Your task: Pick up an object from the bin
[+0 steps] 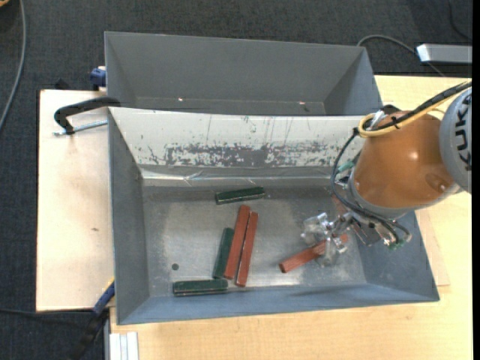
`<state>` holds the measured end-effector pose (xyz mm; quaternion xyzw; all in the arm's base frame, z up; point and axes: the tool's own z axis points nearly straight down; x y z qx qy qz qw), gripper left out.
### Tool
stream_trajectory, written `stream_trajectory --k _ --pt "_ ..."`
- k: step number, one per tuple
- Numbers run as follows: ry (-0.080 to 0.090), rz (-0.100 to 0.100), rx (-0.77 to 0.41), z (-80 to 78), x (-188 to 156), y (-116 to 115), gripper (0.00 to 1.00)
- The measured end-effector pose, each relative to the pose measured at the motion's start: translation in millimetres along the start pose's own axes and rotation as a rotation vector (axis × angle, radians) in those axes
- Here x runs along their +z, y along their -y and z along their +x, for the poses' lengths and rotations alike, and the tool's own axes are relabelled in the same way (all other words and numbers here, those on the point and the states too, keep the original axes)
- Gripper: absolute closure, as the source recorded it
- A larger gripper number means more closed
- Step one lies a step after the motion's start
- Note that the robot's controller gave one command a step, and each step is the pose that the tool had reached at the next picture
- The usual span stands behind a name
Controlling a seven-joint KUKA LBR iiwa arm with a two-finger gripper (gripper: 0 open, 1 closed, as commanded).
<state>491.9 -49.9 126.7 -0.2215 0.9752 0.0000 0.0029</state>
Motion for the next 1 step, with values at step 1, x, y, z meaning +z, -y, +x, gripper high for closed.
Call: stream_trajectory --k 1 --pt "0.001 0.001 0.001 -0.7 -9.4 0.1 1.00"
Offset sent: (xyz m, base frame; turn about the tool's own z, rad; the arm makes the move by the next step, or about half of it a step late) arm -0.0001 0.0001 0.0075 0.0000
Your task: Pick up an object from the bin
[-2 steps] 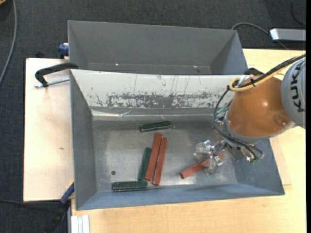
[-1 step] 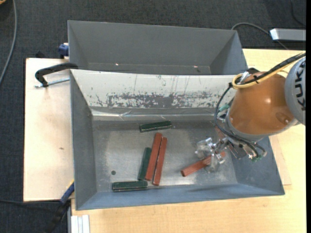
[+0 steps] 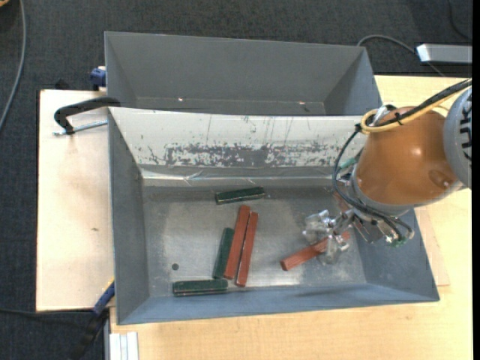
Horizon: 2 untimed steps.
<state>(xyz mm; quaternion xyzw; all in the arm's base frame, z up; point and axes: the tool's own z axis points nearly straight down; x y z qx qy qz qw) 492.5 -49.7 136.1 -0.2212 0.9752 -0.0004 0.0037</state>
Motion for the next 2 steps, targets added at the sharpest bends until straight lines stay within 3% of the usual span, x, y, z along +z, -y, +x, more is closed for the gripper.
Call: stream_trajectory --k 2 --pt "-0.005 -0.003 0.000 0.2 -11.7 -1.0 1.00"
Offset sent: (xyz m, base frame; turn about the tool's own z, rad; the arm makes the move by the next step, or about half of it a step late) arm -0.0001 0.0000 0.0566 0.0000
